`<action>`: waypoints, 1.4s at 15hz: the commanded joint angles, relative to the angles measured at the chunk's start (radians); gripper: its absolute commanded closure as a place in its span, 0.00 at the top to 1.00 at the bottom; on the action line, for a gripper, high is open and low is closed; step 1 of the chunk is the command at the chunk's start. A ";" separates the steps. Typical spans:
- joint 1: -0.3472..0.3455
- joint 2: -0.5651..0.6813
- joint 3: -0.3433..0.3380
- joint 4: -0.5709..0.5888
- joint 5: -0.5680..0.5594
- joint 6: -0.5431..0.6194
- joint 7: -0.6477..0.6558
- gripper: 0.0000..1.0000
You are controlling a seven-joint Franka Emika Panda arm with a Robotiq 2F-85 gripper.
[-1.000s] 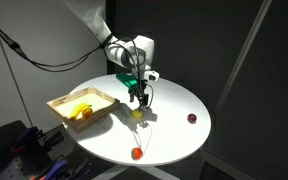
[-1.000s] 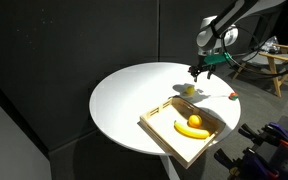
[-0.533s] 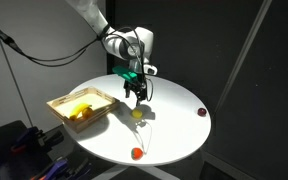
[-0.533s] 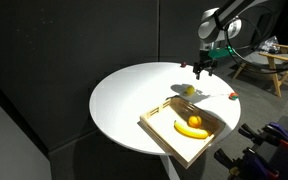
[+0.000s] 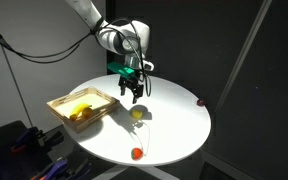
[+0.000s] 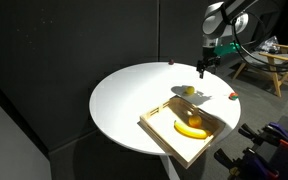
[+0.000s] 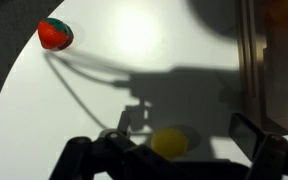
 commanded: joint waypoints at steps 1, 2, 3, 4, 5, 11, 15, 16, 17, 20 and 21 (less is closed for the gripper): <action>-0.004 -0.084 0.006 -0.063 -0.015 -0.026 -0.047 1.00; -0.004 -0.097 0.005 -0.073 -0.015 -0.029 -0.053 1.00; -0.003 -0.111 0.003 -0.083 -0.016 -0.031 -0.050 1.00; -0.002 -0.124 0.002 -0.091 -0.014 -0.036 -0.044 1.00; -0.001 -0.134 0.001 -0.097 -0.013 -0.037 -0.035 1.00; 0.004 -0.210 0.002 -0.144 -0.005 -0.007 -0.008 1.00; 0.004 -0.255 0.004 -0.164 0.009 0.009 -0.019 1.00; 0.004 -0.265 0.004 -0.168 0.011 0.012 -0.020 1.00; 0.004 -0.274 0.004 -0.174 0.013 0.017 -0.020 1.00; 0.005 -0.302 0.002 -0.188 0.013 0.022 -0.006 1.00; 0.005 -0.309 0.002 -0.192 0.013 0.023 -0.001 1.00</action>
